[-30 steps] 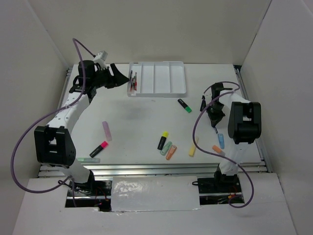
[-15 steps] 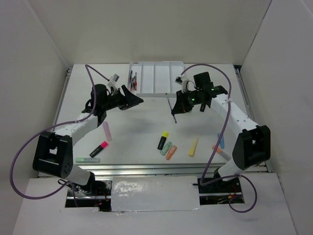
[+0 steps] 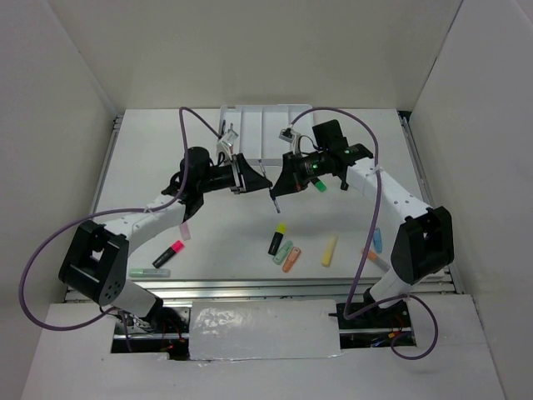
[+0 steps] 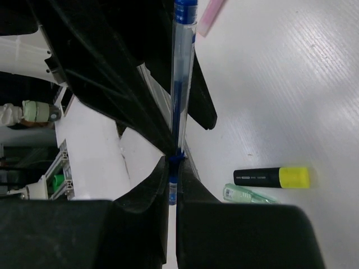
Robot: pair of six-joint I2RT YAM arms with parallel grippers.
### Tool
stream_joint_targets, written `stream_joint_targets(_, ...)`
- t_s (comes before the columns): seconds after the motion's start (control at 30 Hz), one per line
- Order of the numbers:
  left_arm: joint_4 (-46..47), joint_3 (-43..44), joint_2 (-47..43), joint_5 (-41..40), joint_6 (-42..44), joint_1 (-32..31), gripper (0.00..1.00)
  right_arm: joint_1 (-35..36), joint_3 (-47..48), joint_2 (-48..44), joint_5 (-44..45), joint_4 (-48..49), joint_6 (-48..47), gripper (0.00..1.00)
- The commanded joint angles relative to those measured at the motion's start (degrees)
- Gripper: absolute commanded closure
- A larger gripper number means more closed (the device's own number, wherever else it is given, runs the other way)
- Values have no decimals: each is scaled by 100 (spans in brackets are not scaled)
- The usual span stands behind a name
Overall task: Sort the stationery into containers
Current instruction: Pick up the pen from the center of the board, then place the pen in the storage box.
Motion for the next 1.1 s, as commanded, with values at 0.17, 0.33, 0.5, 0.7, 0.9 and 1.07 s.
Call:
stream_joint_targets(0.17, 281, 323, 123, 96, 239, -28, 77, 55, 154, -12, -272, 236, 99, 100)
stream_joint_targets(0.33, 247, 419, 193, 140, 143, 165, 96, 20, 128, 6, -246, 227, 125, 83)
stream_joint_targets(0.5, -1629, 1837, 753, -368, 1236, 824, 100, -575, -47, -29, -219, 323, 432, 46)
stream_joint_targets(0.7, -5524, 5899, 3095, -2309, 3349, 1448, 100, -1420, -249, -196, 18, 140, 214, 45)
stream_joint_targets(0.9, -5784, 7513, 4489, -2841, 3939, 1782, 97, -1790, -838, -486, 106, 130, -15, 46)
stream_joint_targets(1.07, -4852, 7328, 4903, -2225, 3667, 1993, 92, -1984, -1015, -636, 264, 43, -173, 46)
